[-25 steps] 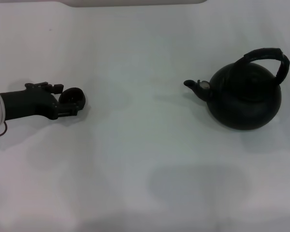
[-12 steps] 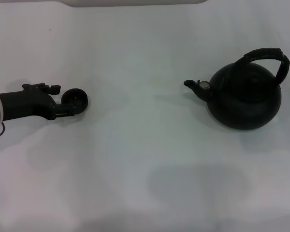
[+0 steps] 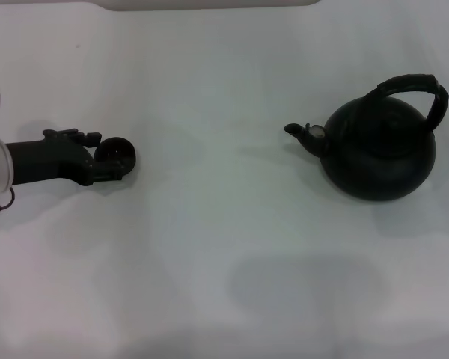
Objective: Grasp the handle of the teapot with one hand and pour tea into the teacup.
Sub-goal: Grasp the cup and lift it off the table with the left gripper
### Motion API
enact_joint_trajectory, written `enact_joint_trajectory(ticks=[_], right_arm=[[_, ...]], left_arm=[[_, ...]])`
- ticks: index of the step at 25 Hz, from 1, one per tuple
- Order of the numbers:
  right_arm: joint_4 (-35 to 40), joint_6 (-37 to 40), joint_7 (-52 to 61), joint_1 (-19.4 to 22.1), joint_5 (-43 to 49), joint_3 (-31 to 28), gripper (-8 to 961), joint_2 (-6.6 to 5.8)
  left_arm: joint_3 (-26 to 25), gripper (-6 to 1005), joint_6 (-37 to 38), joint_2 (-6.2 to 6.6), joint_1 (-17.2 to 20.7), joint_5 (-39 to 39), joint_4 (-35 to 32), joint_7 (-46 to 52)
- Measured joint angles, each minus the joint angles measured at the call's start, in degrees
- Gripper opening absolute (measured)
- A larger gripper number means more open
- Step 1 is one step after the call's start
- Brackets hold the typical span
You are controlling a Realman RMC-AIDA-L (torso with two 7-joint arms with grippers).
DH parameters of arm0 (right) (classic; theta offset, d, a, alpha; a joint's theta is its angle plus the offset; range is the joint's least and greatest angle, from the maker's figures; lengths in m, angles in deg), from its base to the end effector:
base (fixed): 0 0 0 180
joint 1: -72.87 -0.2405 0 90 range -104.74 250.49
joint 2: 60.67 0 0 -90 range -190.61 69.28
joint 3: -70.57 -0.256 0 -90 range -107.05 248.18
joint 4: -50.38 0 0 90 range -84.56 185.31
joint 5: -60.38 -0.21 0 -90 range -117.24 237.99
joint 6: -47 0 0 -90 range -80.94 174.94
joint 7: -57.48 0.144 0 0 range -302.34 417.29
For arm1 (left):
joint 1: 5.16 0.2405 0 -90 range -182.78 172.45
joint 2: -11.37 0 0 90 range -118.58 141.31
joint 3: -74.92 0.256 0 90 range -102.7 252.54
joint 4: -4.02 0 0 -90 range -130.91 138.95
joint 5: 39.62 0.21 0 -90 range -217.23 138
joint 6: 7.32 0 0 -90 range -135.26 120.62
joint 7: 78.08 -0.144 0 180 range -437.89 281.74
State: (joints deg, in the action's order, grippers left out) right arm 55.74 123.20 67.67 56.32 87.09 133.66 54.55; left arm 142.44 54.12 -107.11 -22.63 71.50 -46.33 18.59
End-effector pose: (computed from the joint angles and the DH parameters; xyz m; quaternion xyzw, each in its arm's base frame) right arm 0.3817 0.2800 0.0423 -0.7099 0.1553 0.2400 0.6437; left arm -0.3109 0.3249 -0.0166 -0.9151 -0.3133 -0.0800 0.2408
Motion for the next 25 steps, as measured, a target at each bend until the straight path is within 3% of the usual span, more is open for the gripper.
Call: enact_joint_trajectory(ticks=[19,23,25], right_arm=[[0.00,-0.01,-0.05,0.13,-0.05,-0.15,876,0.00],[0.00,-0.01,-0.07,0.13,-0.02,-0.08,876,0.00],[0.00,-0.01,-0.08,0.13,-0.01,-0.11,876,0.00]], left_arm=[[0.00,795,0.02,0.00,-0.73,2.28,0.44,1.16],[0.01,700,0.01,0.00,-0.74,2.34,0.35,1.16],[0.01,700,-0.01,0.00,-0.78,2.36,0.27,1.17]])
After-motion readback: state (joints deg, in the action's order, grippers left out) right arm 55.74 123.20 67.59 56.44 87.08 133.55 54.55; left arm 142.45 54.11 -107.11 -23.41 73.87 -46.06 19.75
